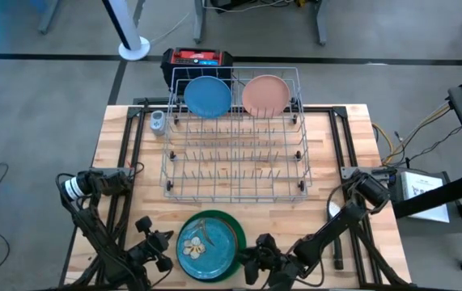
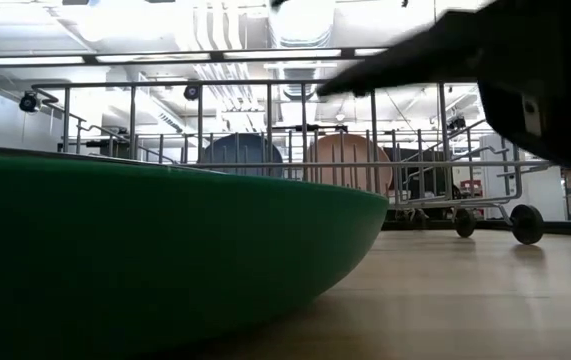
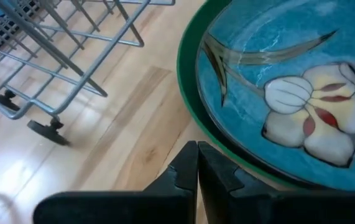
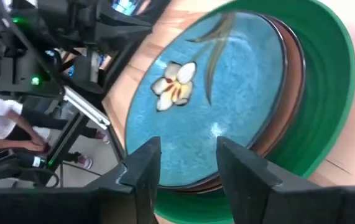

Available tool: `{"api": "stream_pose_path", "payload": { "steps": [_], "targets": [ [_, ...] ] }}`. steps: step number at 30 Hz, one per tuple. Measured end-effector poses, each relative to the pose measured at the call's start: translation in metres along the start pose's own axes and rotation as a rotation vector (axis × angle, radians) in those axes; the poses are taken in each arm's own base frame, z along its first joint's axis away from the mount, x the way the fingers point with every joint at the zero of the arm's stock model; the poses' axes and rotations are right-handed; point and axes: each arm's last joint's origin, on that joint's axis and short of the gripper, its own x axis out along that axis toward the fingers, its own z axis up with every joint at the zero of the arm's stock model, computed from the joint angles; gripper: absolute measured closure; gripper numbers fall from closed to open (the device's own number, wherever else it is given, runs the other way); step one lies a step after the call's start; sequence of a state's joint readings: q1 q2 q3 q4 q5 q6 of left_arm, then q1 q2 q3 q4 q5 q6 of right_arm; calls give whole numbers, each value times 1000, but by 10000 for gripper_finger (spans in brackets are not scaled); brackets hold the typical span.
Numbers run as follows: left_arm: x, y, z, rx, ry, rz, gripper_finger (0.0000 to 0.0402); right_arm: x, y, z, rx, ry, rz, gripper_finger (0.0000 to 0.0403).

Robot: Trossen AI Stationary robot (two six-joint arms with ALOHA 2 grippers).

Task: Sort dishes
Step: Put the blue floral plate into the dish rack

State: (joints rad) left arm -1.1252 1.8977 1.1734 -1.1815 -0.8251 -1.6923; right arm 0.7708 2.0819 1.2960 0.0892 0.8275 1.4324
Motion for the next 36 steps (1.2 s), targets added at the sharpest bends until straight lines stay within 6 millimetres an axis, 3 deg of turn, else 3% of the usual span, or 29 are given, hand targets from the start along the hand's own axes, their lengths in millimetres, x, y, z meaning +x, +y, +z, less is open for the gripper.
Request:
{"api": "stream_pose_path", "payload": {
  "steps": [12, 36],
  "targets": [
    [8, 3, -5, -34, 5, 10, 401, 9, -8, 0, 30, 16, -43, 235],
    [22, -12, -21, -51, 6, 9, 401, 16, -10, 4, 29, 49, -53, 233]
  ]
}}
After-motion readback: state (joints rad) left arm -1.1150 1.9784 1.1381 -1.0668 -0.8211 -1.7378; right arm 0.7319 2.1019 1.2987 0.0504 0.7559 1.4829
